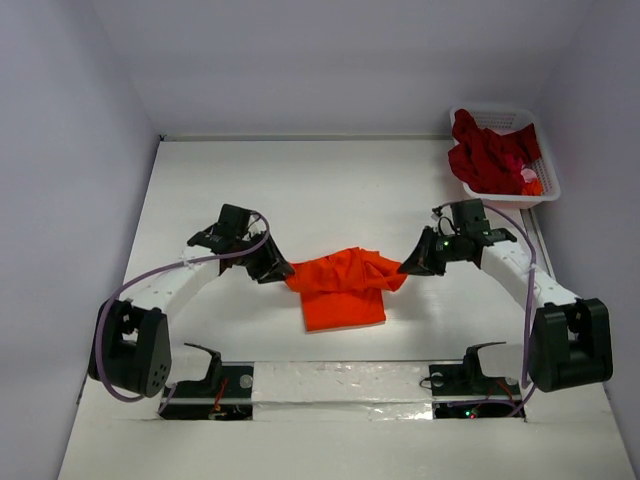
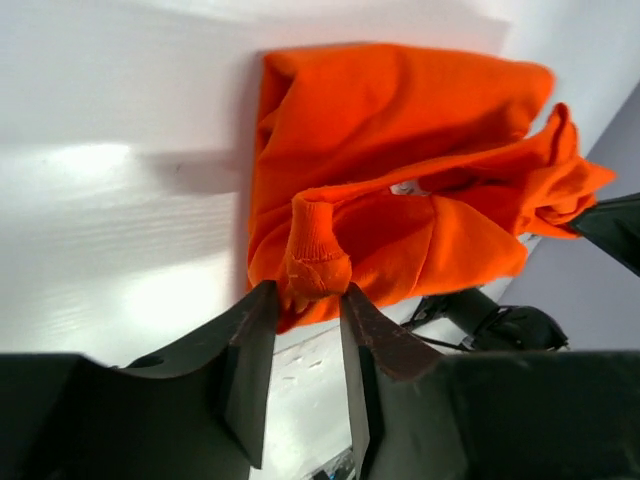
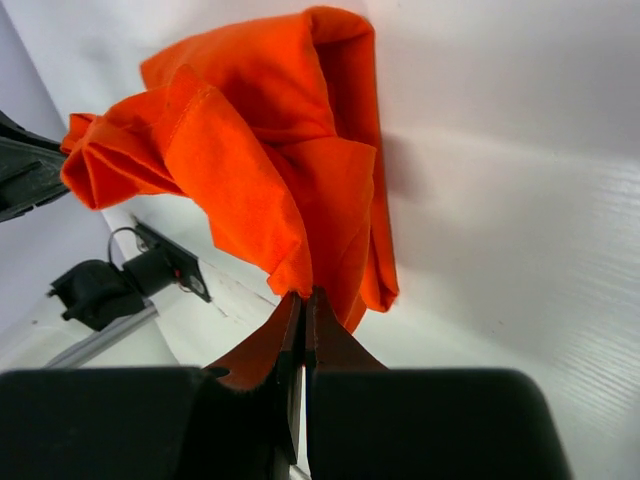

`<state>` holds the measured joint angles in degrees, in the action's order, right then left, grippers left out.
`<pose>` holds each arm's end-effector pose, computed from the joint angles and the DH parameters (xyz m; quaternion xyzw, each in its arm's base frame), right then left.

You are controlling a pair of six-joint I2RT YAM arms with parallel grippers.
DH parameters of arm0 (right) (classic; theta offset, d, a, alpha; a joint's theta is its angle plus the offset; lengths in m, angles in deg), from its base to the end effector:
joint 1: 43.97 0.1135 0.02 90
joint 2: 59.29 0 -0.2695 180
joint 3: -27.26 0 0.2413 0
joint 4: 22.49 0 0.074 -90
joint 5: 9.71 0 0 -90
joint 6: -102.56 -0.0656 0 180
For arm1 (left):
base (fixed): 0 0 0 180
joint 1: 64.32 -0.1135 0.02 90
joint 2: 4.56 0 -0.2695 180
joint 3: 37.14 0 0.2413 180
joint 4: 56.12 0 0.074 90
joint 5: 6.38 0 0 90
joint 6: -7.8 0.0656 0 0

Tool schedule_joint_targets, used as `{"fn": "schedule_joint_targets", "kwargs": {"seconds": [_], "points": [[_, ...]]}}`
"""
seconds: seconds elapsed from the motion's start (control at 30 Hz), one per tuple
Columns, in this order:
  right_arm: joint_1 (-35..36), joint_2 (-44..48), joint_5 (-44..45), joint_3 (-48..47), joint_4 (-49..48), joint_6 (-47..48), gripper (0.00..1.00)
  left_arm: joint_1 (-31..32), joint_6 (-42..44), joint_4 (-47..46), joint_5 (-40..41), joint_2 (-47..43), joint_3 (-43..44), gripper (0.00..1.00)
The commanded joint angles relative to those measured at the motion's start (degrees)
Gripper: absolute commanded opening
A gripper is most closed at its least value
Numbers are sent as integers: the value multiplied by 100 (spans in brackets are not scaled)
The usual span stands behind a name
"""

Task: Fold and stack the t-shirts
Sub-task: Fold the long partially folded tshirt into a neat square

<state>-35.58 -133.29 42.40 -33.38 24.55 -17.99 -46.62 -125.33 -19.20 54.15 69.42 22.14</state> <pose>0.2341 0.0753 0.2074 0.0944 0.9133 0.3765 0.1232 0.2383 -0.1099 0.2085 -0.1195 0.9094 -0.3681 0.1525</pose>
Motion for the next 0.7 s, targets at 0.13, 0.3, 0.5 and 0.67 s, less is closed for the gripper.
{"fn": "schedule_joint_targets", "kwargs": {"seconds": [0.13,0.3,0.5,0.67], "points": [[216,324,510,238,269,330,0,313,183,437,328,-348,-252,36],[471,351,932,185,594,435,0,550,147,604,442,-524,-305,48],[989,342,1432,124,884,251,0,806,297,955,565,-595,-357,51],[1630,105,1714,220,1174,181,0,1130,437,1227,548,-656,-594,51]]}}
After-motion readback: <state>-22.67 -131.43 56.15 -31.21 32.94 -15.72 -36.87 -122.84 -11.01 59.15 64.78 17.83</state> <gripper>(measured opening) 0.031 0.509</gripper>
